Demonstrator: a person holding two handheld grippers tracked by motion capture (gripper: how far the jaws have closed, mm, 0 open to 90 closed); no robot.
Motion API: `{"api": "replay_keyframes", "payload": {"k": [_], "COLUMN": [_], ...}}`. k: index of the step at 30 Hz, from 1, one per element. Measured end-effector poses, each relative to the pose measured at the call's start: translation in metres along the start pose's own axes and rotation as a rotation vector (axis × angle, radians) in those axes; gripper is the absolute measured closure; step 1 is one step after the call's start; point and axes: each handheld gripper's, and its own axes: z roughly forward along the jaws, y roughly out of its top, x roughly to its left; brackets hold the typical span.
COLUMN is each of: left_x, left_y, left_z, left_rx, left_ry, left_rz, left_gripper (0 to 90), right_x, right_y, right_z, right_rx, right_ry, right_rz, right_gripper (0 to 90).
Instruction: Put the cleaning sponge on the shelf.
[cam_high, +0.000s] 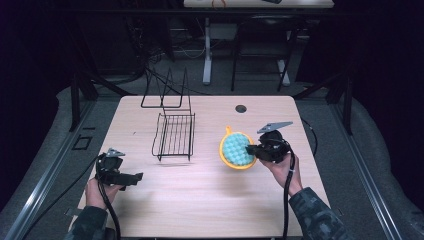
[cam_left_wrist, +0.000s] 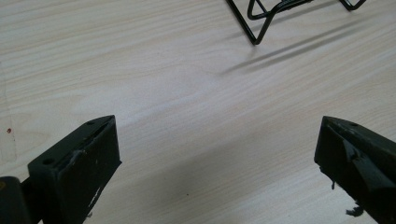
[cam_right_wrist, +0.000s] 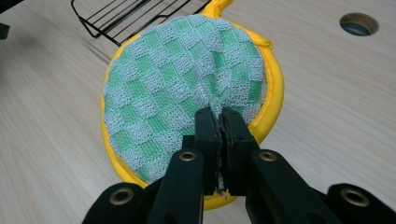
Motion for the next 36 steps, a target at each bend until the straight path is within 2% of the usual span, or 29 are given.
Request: {"api": "replay_keyframes", "payload": {"k": [5, 14, 36], "left_x": [0.001, 0.001, 0.001], "left_y": [0.0, 0.0, 0.0], "left_z": [-0.001, 0.0, 0.0], "left_rx": [0.008, 0.009, 0.011], "left_ry": [-0.007, -0.007, -0.007], "left_rz": [0.003, 0.002, 0.002], "left_gripper": [0.3, 0.3, 0.3], "right_x": [0.008, 0.017, 0.027], "right_y": [0.013, 0.025, 0.041], "right_z": [0.012, 0.025, 0.037], "right_rx": [-0.001, -0.002, -0.011], "right_ry": [0.019, 0.04, 0.058], "right_rz": [-0.026, -0.046, -0.073], "right_gripper": [86.9, 86.9, 86.8]}}
